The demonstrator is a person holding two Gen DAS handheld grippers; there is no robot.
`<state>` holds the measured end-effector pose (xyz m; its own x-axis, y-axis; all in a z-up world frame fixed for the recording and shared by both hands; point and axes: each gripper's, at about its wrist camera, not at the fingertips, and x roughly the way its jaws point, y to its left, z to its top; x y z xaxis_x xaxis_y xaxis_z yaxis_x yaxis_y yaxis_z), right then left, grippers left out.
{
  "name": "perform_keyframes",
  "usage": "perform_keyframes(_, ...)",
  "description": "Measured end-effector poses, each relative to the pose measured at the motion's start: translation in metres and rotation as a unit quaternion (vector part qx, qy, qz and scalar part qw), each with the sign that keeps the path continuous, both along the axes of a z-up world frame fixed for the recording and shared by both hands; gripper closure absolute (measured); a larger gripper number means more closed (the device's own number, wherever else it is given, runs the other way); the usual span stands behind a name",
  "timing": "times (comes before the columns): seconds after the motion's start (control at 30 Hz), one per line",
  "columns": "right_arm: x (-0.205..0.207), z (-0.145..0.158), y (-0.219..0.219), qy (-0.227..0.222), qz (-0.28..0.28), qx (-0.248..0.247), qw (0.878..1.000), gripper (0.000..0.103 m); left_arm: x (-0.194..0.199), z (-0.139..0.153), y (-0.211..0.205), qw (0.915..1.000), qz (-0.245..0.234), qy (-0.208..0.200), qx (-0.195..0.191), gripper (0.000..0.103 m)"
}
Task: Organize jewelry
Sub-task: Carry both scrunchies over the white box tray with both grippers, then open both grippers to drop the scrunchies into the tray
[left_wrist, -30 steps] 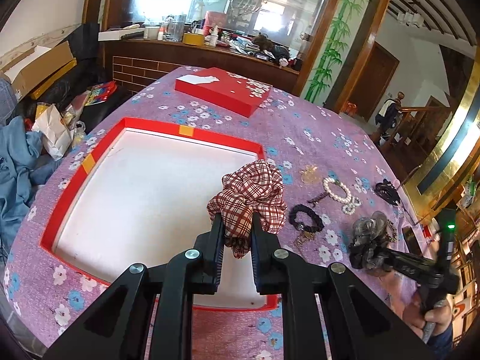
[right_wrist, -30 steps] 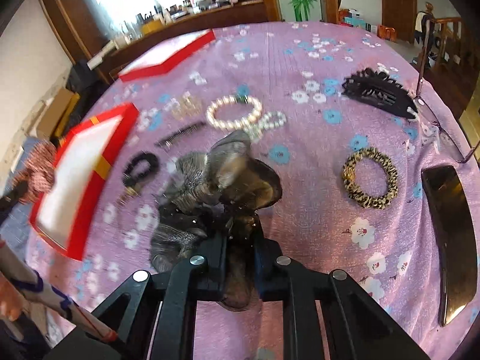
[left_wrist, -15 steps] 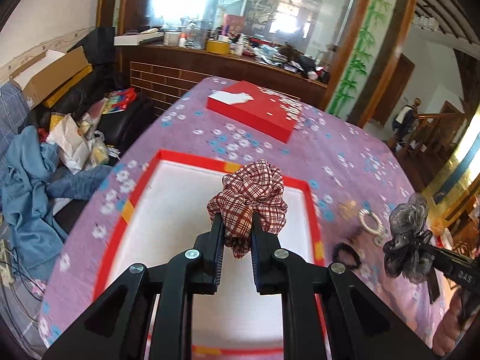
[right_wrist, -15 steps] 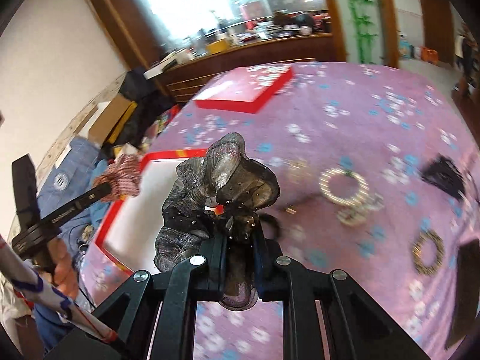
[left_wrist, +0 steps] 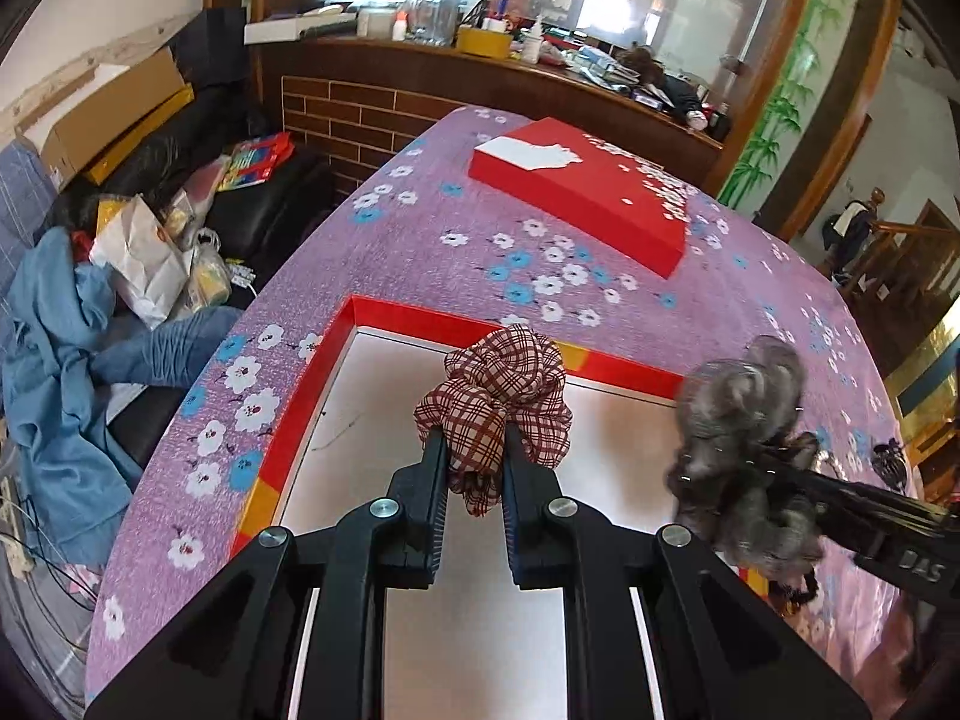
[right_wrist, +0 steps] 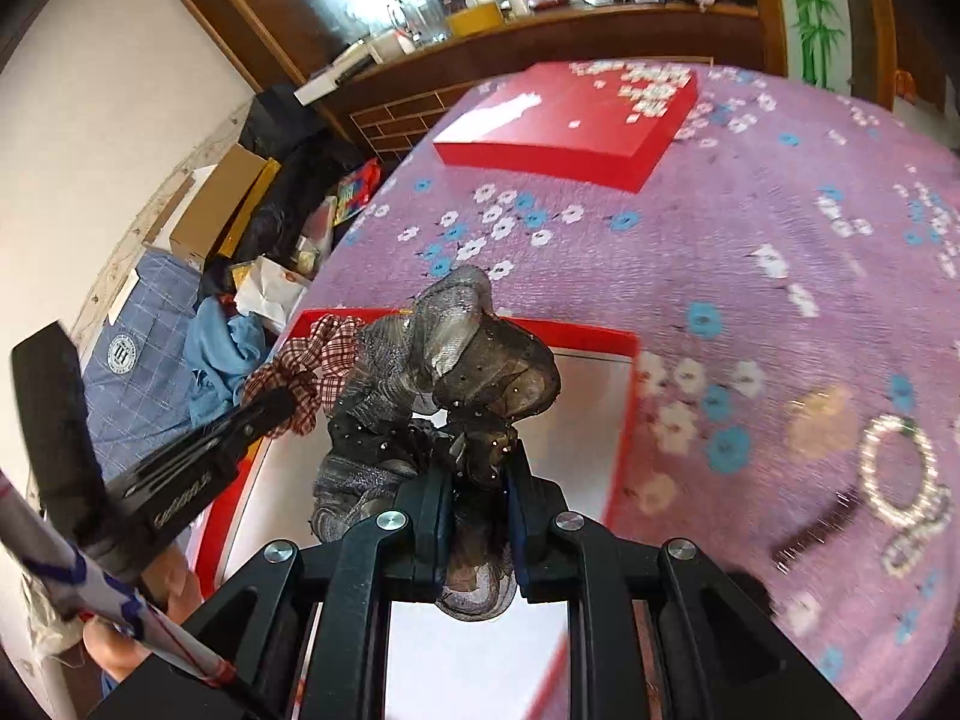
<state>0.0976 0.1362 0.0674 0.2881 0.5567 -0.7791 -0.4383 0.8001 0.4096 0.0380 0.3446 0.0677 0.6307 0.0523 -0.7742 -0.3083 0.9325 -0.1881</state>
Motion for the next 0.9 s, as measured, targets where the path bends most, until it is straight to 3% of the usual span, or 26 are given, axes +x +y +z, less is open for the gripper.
perform_keyframes(0.27,0.025,-0.027,0.031,0.014,-0.007,-0.028,0.999,0.078,0.01,-0.015,0.016,0.9998,0.013,0.012,-0.006,0.088)
perform_keyframes(0.37,0.029,-0.035,0.033,0.019,-0.012,-0.034,0.999,0.076,0.011,-0.018,0.019,0.9998,0.014,0.013,-0.006,0.082)
perform_keyframes(0.4,0.029,-0.036,0.033,0.021,-0.012,-0.033,0.999,0.073,0.011,-0.018,0.019,0.9998,0.014,0.011,-0.006,0.076)
perform_keyframes(0.43,0.029,-0.037,0.032,0.022,-0.012,-0.034,0.999,0.061,0.01,-0.018,0.02,0.9998,0.016,0.01,-0.006,0.062)
perform_keyframes(0.5,0.029,-0.036,0.029,0.023,-0.011,-0.03,0.999,0.048,0.007,-0.014,0.021,0.9998,0.02,0.001,-0.009,0.049)
perform_keyframes(0.9,-0.012,0.006,-0.028,-0.022,-0.028,0.021,0.999,0.047,-0.027,0.027,-0.011,0.9987,0.002,-0.049,-0.011,0.049)
